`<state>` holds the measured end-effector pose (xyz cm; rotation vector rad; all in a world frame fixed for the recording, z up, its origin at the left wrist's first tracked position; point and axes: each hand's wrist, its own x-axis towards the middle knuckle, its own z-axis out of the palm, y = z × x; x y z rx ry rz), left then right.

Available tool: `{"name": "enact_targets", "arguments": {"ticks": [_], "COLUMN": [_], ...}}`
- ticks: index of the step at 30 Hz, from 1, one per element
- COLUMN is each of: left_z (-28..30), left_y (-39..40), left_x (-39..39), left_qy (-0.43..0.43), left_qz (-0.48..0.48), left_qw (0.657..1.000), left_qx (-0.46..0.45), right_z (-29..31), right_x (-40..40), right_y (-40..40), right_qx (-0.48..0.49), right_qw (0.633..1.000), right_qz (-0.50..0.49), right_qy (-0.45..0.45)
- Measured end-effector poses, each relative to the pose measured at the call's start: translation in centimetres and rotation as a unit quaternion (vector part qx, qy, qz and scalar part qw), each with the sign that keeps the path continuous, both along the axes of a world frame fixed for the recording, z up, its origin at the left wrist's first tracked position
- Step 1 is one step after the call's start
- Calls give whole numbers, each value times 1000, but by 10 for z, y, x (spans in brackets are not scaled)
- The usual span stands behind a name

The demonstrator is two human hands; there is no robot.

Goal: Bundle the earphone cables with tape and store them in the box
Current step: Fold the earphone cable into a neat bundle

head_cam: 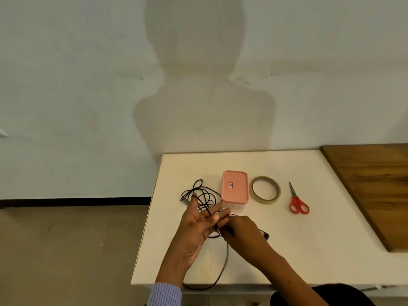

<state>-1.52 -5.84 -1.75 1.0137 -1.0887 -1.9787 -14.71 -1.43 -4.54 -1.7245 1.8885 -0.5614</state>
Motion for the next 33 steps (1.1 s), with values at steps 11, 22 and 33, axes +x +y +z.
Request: {"name": "enact_targets", "arguments": {"ticks": [11,22,33], "left_z": [-5,-9,-5], "left_y": [-1,6,7], "left_x": [5,16,18], "left_qy": [-114,-232,-148], "left_qz": [16,-185,-248], "left_qw": [993,950,956], "left_qx": [-32,-102,-48], "right_z": [6,17,16], "right_x": [-5,-28,-31], "right_y": [0,-6,-12], "right_qx": [-50,-83,-138], "right_qw": [991,989,971], "right_qz": [115,116,21], "right_qy": [43,-34,-193]}}
